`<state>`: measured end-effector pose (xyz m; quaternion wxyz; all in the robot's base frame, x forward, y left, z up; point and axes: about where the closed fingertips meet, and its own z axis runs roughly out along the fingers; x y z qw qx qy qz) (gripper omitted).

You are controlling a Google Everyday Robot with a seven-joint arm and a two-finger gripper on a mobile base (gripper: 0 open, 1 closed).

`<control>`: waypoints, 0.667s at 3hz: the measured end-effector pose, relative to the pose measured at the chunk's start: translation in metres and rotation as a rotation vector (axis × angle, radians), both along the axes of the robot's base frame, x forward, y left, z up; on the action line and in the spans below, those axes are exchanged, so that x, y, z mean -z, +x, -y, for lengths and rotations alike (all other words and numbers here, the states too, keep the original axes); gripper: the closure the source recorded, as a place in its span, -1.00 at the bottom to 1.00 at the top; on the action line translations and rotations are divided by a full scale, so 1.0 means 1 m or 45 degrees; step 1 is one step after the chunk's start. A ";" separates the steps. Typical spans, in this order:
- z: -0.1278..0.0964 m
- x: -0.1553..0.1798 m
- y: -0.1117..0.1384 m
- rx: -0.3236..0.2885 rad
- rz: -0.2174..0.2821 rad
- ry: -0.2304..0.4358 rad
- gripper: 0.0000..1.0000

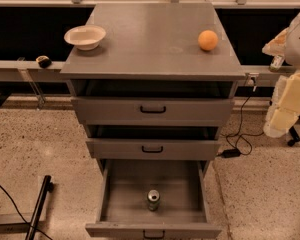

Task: Pick green can from bottom drawer and place on counter

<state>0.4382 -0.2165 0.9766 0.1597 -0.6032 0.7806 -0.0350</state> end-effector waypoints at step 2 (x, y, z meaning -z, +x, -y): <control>-0.015 0.005 -0.002 -0.012 0.056 0.061 -1.00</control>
Offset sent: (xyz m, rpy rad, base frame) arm -0.0067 0.0445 -0.0202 0.1470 -0.1179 0.0274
